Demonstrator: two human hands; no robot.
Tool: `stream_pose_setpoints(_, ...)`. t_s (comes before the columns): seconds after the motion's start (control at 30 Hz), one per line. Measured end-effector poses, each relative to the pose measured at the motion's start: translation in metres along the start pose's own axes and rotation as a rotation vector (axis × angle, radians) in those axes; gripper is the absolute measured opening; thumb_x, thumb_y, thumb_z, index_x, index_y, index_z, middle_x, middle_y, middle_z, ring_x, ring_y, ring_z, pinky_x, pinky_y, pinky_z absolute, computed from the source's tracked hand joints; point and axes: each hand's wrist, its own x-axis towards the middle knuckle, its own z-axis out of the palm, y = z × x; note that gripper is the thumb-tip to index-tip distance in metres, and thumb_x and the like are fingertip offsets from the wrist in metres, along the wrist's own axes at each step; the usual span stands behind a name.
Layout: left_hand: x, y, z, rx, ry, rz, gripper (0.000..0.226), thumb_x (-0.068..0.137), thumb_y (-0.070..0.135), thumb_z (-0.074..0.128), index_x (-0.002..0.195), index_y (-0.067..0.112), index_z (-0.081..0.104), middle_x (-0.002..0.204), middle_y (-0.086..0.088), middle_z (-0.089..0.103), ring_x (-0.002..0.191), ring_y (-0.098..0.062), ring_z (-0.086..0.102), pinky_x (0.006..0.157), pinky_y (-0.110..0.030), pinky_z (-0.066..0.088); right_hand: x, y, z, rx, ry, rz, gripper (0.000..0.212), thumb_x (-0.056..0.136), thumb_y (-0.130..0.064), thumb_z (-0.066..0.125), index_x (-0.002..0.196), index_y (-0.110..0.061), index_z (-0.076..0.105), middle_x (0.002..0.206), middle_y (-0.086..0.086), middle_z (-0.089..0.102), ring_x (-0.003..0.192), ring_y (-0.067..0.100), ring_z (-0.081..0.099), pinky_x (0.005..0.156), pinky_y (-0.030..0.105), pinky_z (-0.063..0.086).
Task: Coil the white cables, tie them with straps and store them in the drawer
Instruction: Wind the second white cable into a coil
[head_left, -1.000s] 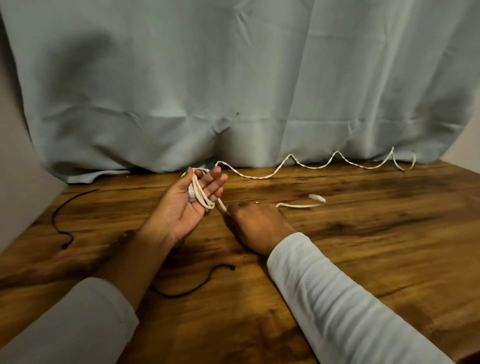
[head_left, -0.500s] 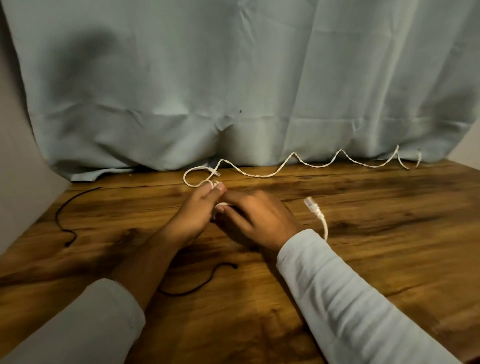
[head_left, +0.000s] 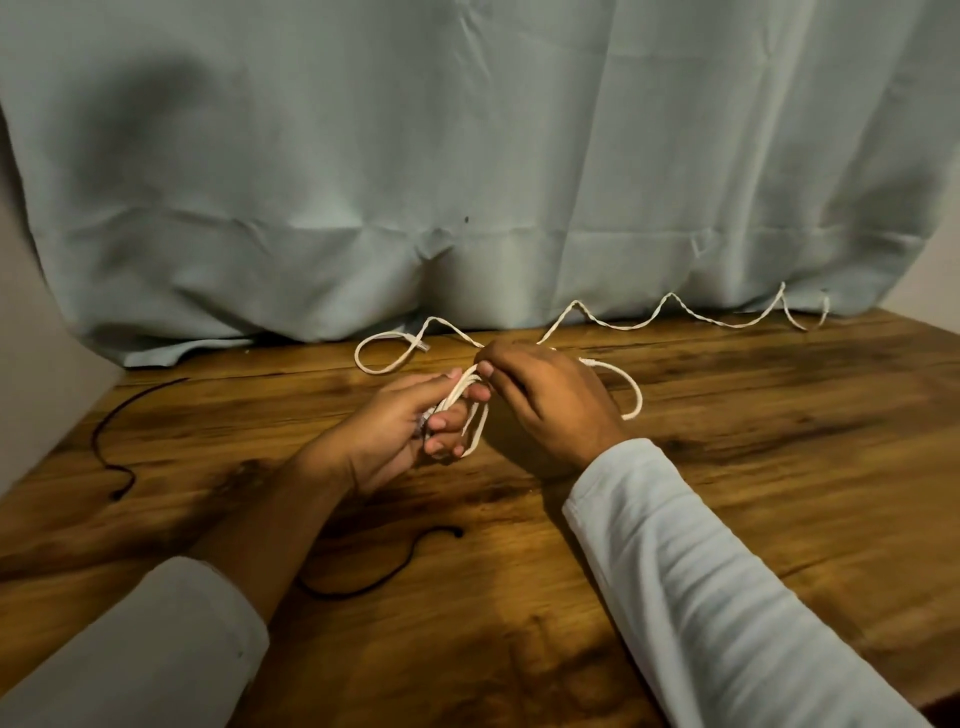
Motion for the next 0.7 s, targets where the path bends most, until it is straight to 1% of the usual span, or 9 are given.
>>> stream_pose_setpoints(0.13,-0.001,0.003,0.000,-0.193,-0.047,-0.036,0.026,0.103,0.033,0.046,0.088,0.013,0.054,0.052,0.006,0.034,0.040,-0.007,0.034,0.063,-0.029,0.047,-0.004,-0.003,0.000,0.046,0.012,0.059,0.025,0.110,-0.041,0.037,0.109,-0.028,0.059,0.098,-0.004,0.069,0.085,0.018,0.060,0.068,0.033,0.038)
stream_pose_setpoints(0.23,0.001,0.007,-0.004,-0.415,-0.070,0.009,0.028,0.105,0.035,0.043,0.086,0.017,0.054,0.049,0.008,0.037,0.039,-0.004,0.035,0.062,-0.024,0.048,-0.005,0.006,0.011,-0.058,-0.037,0.114,0.028,0.110,-0.042,0.032,0.125,-0.029,0.052,0.106,0.004,0.072,0.093,0.031,0.066,0.072,0.037,0.042)
stream_pose_setpoints(0.33,0.003,0.013,-0.010,-0.601,-0.017,0.086,0.031,0.106,0.035,0.042,0.084,0.019,0.058,0.057,0.009,0.052,0.043,-0.002,0.045,0.064,-0.023,0.051,-0.004,0.001,0.026,-0.210,-0.172,0.103,0.056,0.106,-0.037,0.038,0.158,-0.023,0.024,0.132,0.013,0.066,0.115,0.037,0.063,0.096,0.050,0.043)
stream_pose_setpoints(0.4,0.003,0.015,-0.014,-0.688,0.074,0.115,0.030,0.105,0.034,0.045,0.085,0.018,0.061,0.072,0.008,0.066,0.053,-0.003,0.060,0.066,-0.026,0.058,-0.001,-0.012,0.034,-0.325,-0.290,0.099,0.076,0.100,-0.031,0.046,0.164,-0.019,0.006,0.146,0.016,0.056,0.126,0.038,0.058,0.103,0.054,0.039)
stream_pose_setpoints(0.43,0.003,0.016,-0.015,-0.713,0.124,0.138,0.030,0.105,0.034,0.046,0.086,0.017,0.061,0.080,0.005,0.072,0.061,-0.006,0.068,0.069,-0.028,0.061,0.000,-0.019,0.038,-0.374,-0.313,0.081,0.079,0.100,-0.030,0.048,0.164,-0.018,0.004,0.146,0.017,0.055,0.127,0.038,0.057,0.105,0.054,0.038)
stream_pose_setpoints(0.47,0.003,0.017,-0.017,-0.725,0.172,0.170,0.029,0.105,0.033,0.046,0.087,0.016,0.062,0.088,0.001,0.076,0.069,-0.009,0.073,0.073,-0.031,0.063,0.000,-0.024,0.040,-0.407,-0.310,0.054,0.077,0.100,-0.029,0.050,0.163,-0.017,0.008,0.143,0.017,0.057,0.125,0.039,0.058,0.105,0.053,0.039)
stream_pose_setpoints(0.53,0.004,0.018,-0.018,-0.721,0.245,0.239,0.030,0.106,0.031,0.044,0.087,0.015,0.060,0.099,-0.007,0.079,0.086,-0.017,0.078,0.086,-0.036,0.062,0.001,-0.032,0.042,-0.414,-0.256,-0.034,0.063,0.098,-0.025,0.052,0.156,-0.013,0.030,0.133,0.017,0.063,0.116,0.039,0.062,0.100,0.050,0.044)
stream_pose_setpoints(0.6,0.006,0.019,-0.019,-0.688,0.281,0.278,0.031,0.107,0.030,0.041,0.085,0.016,0.058,0.107,-0.012,0.078,0.098,-0.023,0.077,0.101,-0.039,0.055,0.001,-0.038,0.042,-0.366,-0.233,-0.128,0.040,0.095,-0.020,0.056,0.134,-0.011,0.053,0.117,0.016,0.069,0.105,0.039,0.065,0.091,0.046,0.048)
stream_pose_setpoints(0.7,0.011,0.014,-0.025,-0.564,0.309,0.287,0.033,0.109,0.031,0.037,0.086,0.018,0.057,0.114,-0.015,0.076,0.107,-0.027,0.074,0.109,-0.042,0.047,-0.001,-0.045,0.041,-0.280,-0.195,-0.245,0.017,0.093,-0.019,0.058,0.108,-0.012,0.063,0.097,0.013,0.071,0.087,0.037,0.067,0.070,0.038,0.042)
